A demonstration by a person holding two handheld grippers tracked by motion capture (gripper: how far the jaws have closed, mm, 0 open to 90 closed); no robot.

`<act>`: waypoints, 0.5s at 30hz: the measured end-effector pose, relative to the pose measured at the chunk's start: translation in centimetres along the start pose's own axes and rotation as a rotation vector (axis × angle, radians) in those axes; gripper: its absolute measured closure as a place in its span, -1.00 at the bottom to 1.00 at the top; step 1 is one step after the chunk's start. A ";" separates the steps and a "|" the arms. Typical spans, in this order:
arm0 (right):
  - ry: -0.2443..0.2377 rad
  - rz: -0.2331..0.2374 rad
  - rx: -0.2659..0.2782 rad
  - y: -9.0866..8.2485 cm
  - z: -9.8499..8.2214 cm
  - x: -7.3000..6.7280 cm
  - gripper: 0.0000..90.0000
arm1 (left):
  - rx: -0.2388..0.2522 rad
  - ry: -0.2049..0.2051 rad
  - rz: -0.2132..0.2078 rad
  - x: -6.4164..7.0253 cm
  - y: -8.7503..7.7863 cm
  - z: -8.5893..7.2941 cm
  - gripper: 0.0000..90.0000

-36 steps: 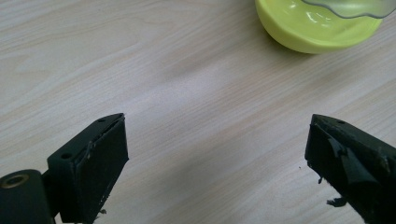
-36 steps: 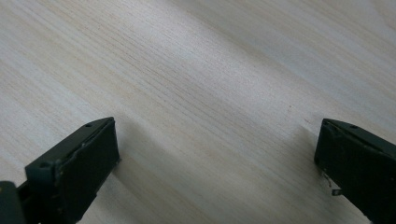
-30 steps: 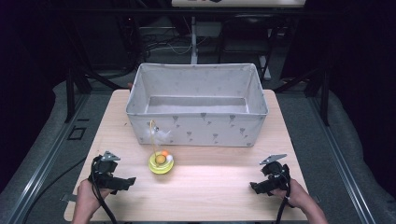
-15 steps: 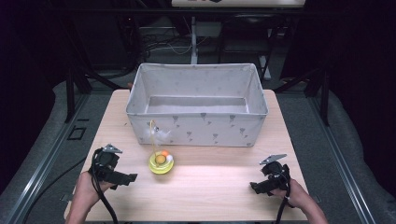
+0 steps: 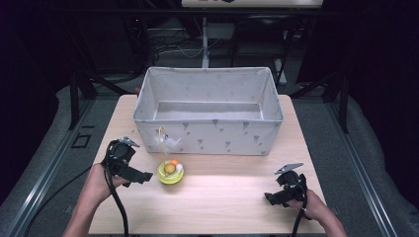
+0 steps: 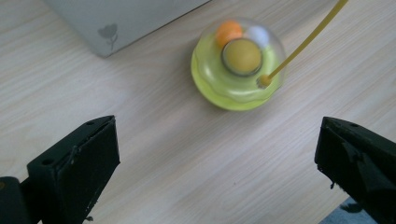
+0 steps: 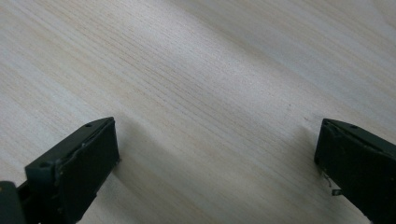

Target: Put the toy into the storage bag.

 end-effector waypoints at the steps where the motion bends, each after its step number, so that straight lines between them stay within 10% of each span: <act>1: 0.000 0.000 0.000 0.0 0.0 0.0 -1.00 | -0.002 0.007 -0.001 0.2 0.0 0.4 -1.00; 15: 0.001 0.000 0.000 0.0 0.0 0.0 -1.00 | -0.035 0.064 -0.041 1.8 -0.2 4.0 -1.00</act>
Point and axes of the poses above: each handheld gripper's, and its own axes: y roughly forward along the jaws, z roughly out of its top, x roughly to its right, the point moved 10 cm from there along y, roughly forward along the jaws, and after that the axes turned 5 degrees about x, right-handed, at the moved point
